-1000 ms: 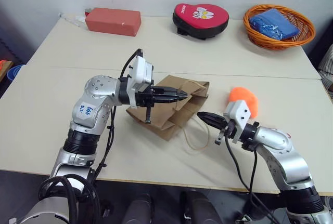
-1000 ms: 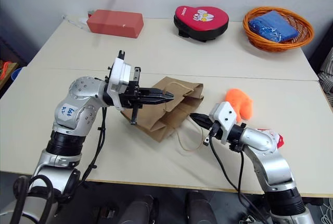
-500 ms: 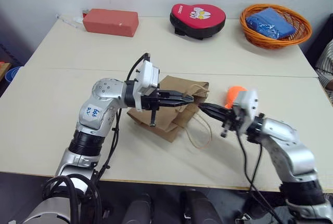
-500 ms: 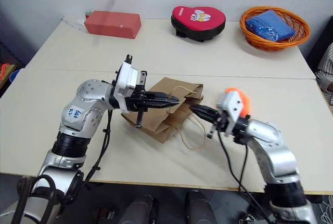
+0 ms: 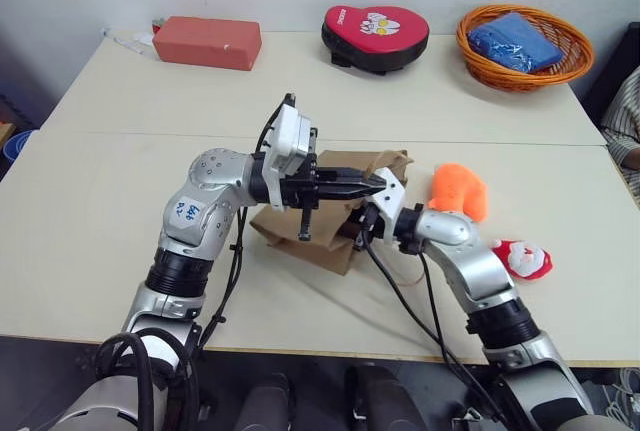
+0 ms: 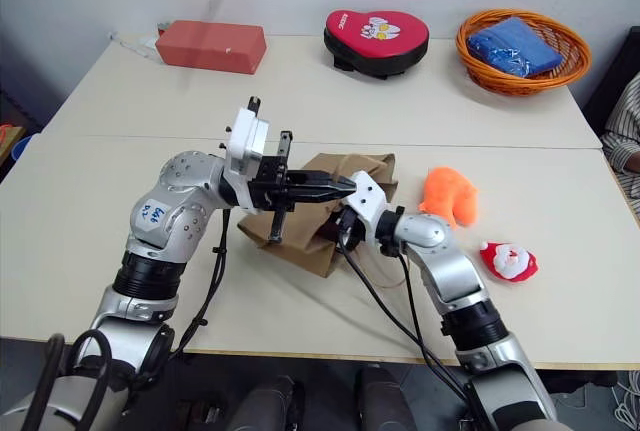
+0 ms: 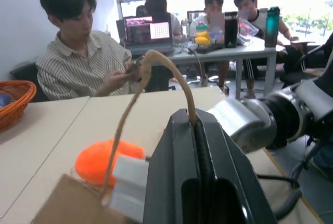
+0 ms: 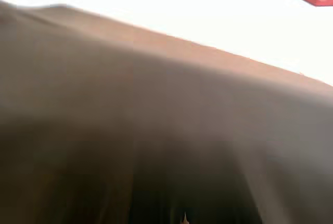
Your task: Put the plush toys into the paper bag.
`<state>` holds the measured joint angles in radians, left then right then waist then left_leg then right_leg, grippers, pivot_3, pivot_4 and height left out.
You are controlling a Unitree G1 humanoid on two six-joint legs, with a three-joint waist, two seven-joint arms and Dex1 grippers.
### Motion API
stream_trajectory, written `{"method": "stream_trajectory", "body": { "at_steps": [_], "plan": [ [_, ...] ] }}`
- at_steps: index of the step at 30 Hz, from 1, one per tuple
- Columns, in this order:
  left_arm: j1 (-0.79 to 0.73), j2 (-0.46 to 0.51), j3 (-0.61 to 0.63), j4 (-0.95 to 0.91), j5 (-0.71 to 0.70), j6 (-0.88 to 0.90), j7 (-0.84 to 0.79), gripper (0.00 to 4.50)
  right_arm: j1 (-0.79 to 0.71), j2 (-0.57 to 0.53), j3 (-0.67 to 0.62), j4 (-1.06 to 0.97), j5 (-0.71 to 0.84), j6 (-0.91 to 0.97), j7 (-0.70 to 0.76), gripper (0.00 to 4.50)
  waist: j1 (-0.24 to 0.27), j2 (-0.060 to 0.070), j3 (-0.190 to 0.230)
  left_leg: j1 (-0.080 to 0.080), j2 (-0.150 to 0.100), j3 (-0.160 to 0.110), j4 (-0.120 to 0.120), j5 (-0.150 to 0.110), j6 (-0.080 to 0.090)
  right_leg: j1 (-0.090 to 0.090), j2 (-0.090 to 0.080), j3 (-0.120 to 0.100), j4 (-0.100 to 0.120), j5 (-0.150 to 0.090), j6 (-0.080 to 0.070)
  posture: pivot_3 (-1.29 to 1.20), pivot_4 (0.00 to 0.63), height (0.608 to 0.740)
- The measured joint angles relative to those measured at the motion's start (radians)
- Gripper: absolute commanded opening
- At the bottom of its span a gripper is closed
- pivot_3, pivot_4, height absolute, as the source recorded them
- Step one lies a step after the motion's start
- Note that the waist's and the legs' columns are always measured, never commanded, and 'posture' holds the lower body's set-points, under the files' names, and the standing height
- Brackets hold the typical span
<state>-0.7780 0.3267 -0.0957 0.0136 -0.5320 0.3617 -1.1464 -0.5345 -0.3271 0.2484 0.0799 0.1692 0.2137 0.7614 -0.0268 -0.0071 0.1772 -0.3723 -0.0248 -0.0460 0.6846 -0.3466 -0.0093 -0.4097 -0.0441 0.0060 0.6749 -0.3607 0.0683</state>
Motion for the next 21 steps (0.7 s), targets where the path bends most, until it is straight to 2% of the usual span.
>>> {"method": "stream_trajectory", "body": {
  "at_steps": [4,13,21],
  "plan": [
    [-0.007,0.008,0.028,0.0,-0.012,0.019,0.01,0.0,-0.006,0.022,0.004,0.124,-0.032,-0.085,0.001,0.01,-0.002,0.0,0.0,0.0,0.0,0.0,0.0,0.0,0.0,0.0,0.0,0.0,0.0,0.0,0.0,0.0,0.15,0.74],
    [-0.018,0.042,0.092,0.0,-0.022,0.036,0.041,0.0,0.001,0.029,0.001,0.248,-0.05,-0.216,0.015,0.01,-0.004,0.0,0.0,0.0,0.0,0.0,0.0,0.0,-0.001,0.0,0.0,0.0,0.0,0.0,0.0,0.0,0.15,0.74],
    [-0.019,0.042,0.139,-0.006,-0.081,0.076,0.089,0.0,-0.027,0.023,0.01,0.258,-0.079,-0.168,0.035,0.01,-0.004,0.0,0.0,0.001,0.0,0.0,0.001,0.0,-0.001,0.0,0.0,0.0,0.0,0.0,0.0,0.0,0.15,0.74]
  ]
}}
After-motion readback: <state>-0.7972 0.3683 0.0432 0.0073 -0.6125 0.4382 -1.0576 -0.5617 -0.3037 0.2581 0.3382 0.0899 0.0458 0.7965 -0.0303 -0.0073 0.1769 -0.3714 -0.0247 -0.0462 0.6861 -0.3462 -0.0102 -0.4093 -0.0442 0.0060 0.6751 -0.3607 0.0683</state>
